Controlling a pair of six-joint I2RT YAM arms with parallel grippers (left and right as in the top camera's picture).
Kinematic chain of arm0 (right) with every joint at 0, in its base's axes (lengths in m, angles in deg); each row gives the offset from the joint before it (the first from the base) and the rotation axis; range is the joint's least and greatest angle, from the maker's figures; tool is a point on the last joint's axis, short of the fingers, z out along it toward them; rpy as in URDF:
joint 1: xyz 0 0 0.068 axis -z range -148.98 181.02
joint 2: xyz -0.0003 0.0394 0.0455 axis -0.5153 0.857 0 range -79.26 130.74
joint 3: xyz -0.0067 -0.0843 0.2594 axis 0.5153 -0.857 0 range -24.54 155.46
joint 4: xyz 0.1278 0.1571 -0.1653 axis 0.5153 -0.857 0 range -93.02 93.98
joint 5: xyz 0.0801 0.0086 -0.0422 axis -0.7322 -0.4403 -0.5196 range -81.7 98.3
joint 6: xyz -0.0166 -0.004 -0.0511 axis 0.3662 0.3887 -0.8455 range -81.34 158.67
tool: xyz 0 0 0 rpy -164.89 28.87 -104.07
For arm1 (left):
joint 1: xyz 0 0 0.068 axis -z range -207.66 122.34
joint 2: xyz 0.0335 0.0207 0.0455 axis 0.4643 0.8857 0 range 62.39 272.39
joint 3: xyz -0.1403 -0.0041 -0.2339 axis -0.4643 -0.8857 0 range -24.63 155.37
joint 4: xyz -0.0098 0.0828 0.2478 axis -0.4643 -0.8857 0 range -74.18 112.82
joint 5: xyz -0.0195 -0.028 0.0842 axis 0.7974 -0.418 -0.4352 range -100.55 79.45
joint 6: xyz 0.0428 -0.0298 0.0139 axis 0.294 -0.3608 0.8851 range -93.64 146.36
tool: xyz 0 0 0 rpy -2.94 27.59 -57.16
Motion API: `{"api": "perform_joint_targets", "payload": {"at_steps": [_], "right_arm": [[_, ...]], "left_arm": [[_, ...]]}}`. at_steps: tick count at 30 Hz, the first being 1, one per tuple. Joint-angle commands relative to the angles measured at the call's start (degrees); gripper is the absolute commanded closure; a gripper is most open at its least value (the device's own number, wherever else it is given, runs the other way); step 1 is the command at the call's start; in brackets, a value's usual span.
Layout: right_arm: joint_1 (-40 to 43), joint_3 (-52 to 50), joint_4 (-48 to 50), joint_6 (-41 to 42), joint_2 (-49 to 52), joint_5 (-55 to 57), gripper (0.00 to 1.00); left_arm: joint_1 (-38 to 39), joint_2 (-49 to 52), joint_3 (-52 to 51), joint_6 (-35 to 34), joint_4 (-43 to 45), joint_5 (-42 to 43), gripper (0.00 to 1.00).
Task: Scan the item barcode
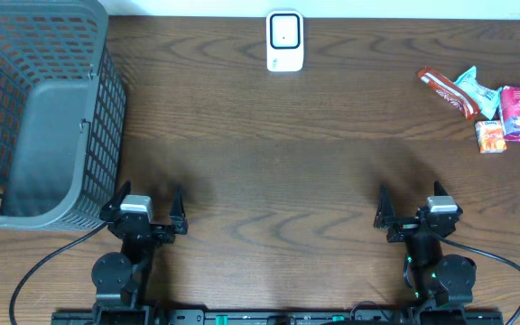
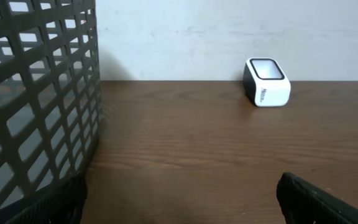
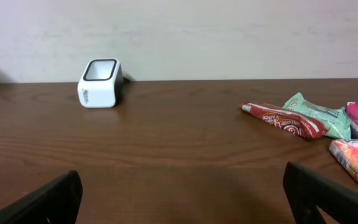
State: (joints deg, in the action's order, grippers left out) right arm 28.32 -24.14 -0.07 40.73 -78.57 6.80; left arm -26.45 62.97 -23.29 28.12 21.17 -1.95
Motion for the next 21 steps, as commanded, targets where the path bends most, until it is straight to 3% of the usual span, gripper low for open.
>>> {"api": "perform_joint_targets", "payload": {"at_steps": [1, 21], "right_arm": [[0.4, -0.1, -0.2, -0.9, -0.4, 0.3, 0.01], [0.4, -0.1, -0.2, -0.9, -0.4, 0.3, 0.01]], "left_arm": [[-0.3, -0.5, -1.1, 1.0, -2.1, -0.5, 0.02], [-0.3, -0.5, -1.1, -0.1, -1.9, -1.4, 0.02]]}}
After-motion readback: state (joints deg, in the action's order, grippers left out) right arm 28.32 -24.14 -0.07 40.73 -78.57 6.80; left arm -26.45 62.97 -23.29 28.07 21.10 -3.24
